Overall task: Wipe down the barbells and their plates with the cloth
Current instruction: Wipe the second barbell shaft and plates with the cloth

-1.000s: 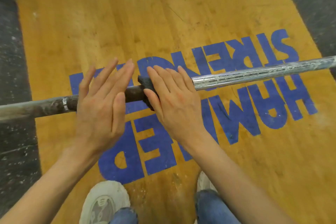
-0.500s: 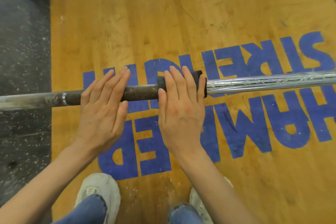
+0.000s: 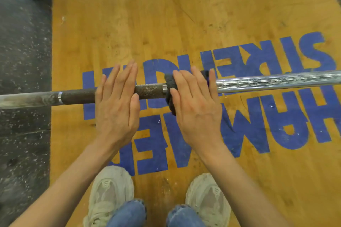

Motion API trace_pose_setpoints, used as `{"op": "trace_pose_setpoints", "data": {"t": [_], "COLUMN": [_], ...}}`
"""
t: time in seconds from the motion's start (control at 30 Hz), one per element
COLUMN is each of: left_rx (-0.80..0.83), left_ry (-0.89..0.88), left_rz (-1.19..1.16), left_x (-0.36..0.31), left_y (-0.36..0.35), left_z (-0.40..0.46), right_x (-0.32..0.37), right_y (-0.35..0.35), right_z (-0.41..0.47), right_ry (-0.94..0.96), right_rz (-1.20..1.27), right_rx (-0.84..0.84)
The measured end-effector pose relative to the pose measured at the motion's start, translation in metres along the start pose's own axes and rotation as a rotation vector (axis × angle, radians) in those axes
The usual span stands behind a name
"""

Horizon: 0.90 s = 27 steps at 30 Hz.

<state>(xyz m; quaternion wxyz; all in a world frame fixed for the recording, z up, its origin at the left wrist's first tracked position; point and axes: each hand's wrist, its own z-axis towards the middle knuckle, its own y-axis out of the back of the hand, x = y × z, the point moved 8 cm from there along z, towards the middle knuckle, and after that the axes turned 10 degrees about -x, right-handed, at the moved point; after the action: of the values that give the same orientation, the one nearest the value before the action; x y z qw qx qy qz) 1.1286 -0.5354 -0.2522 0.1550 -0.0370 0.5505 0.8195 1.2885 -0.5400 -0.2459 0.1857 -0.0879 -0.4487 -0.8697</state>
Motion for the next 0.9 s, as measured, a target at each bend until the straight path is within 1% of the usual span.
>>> {"op": "trace_pose_setpoints", "data": {"t": [0.07,0.13,0.17,0.2,0.27,0.33,0.37,0.43,0.5,0.53,0.6,0.67,0.7,0.77,0.8,0.87,0.9], "left_rx": [-0.007,-0.012,-0.011,-0.01,-0.009,-0.008,-0.008,-0.017,-0.028,-0.027,-0.018,-0.014,-0.014,-0.02,-0.025,-0.027,-0.022], "left_ry": [-0.004,-0.003,-0.002,-0.004,-0.021,-0.028,-0.029,-0.019,-0.008,-0.007,-0.014,-0.02,-0.02,-0.009,0.0,0.017,0.019], "left_rz": [0.002,0.007,0.004,0.005,0.017,0.011,0.004,0.001,0.008,0.01,0.019,0.028,0.026,0.014,0.01,0.007,0.004], "left_x": [-0.001,-0.003,-0.003,-0.003,0.001,0.002,0.002,0.0,0.001,0.001,0.003,0.004,0.004,0.004,0.004,0.004,0.005], "left_y": [0.002,0.001,-0.001,-0.002,-0.001,0.0,-0.001,-0.002,-0.003,-0.003,-0.003,-0.001,-0.001,-0.002,-0.003,-0.005,-0.005], "left_z": [0.0,0.002,0.002,0.002,0.002,0.003,0.003,0.004,0.006,0.006,0.007,0.008,0.009,0.012,0.013,0.015,0.016], "right_x": [-0.021,-0.011,0.003,0.016,0.026,0.007,-0.01,-0.027,-0.008,0.007,0.028,0.015,0.003,-0.018,-0.016,0.008,0.022], "right_y": [0.013,0.008,0.0,-0.007,-0.014,-0.006,0.001,0.01,0.001,-0.007,-0.016,-0.012,-0.006,0.004,0.004,-0.009,-0.017], "right_z": [-0.005,-0.006,-0.005,-0.004,0.001,0.001,-0.001,-0.004,-0.002,-0.001,-0.001,0.0,-0.002,-0.006,-0.006,-0.002,0.0], "right_ry": [-0.095,-0.196,-0.204,-0.175,-0.048,0.029,0.011,-0.087,-0.154,-0.143,-0.036,0.074,0.086,0.002,-0.059,-0.114,-0.092], "right_rz": [-0.029,-0.022,-0.009,0.012,0.046,0.032,0.006,-0.04,-0.035,-0.021,0.027,0.011,-0.024,-0.078,-0.08,-0.058,-0.036], "right_rx": [-0.041,-0.042,-0.029,-0.009,0.04,0.061,0.048,0.011,0.007,0.021,0.063,0.095,0.09,0.069,0.053,0.041,0.051]}}
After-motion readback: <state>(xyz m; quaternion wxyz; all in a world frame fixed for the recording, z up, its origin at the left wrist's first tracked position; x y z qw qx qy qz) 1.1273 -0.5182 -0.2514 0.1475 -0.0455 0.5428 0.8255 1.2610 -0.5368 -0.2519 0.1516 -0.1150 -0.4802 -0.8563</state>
